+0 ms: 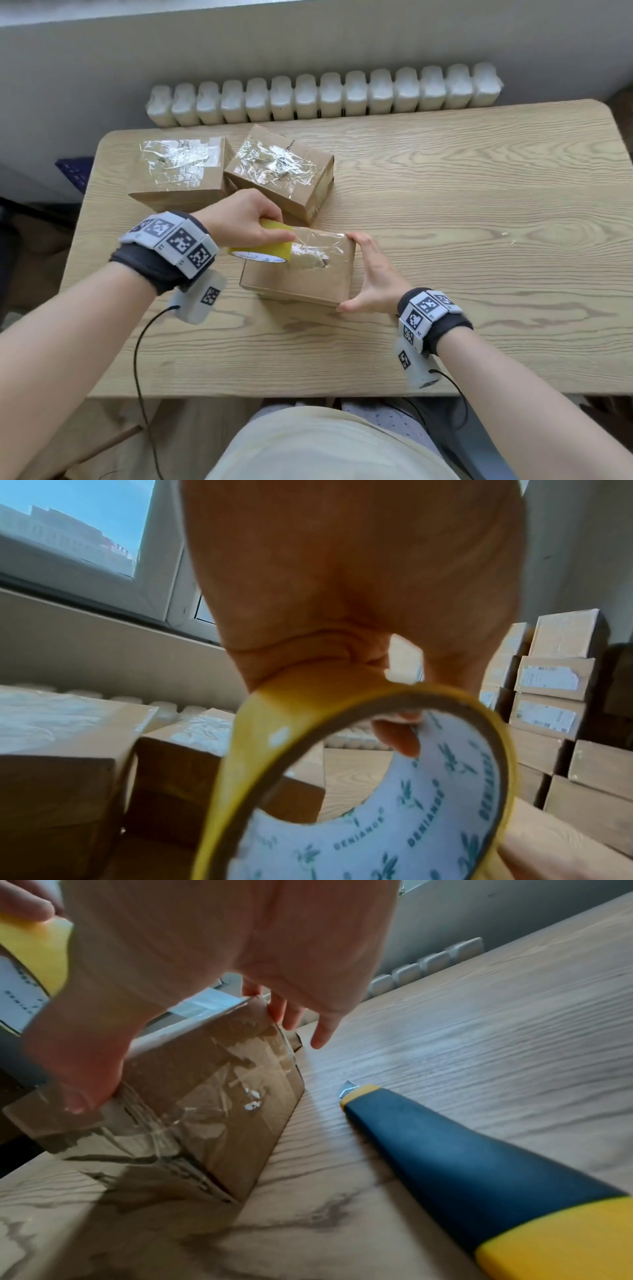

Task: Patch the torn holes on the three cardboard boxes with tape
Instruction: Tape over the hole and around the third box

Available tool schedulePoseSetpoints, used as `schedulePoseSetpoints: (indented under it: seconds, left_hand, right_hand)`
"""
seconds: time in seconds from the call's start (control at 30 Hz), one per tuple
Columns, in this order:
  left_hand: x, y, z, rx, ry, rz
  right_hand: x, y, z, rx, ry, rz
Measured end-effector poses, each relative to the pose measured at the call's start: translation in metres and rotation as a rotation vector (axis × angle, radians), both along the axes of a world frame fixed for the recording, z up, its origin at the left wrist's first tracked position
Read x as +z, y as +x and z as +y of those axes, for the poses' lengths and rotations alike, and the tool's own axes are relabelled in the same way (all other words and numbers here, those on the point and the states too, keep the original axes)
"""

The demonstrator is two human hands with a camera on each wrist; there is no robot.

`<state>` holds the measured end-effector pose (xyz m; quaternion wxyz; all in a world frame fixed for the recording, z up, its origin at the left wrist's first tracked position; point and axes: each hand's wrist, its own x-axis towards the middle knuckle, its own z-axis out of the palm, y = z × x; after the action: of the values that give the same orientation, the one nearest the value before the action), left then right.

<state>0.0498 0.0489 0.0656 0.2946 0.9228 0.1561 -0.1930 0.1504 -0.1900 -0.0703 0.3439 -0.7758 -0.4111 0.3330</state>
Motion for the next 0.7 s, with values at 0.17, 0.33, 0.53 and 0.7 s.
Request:
schedulePoseSetpoints:
  seconds: [0.17, 0.33, 0.53, 0.7]
  left_hand:
    - [-0.01, -0.011, 0.002, 0.02, 0.113, 0.113]
    - [-0.018, -0.008, 0.003, 0.034, 0.167, 0.164]
    - [-0.017, -0.01, -0.001, 0.016, 0.079, 0.086]
    - [-0.017, -0.008, -0.003, -0.01, 0.084, 0.097]
  right_hand:
    - [0.004, 0.007, 0.002, 0.076, -0.035, -0.045]
    - [0.011, 0.011, 0.003, 0.109, -0.089, -0.042]
    - [0.012, 0.012, -0.011, 0.071, -0.266, -0.035]
    - [0.005, 0.014, -0.032, -0.11, -0.476, -0.19]
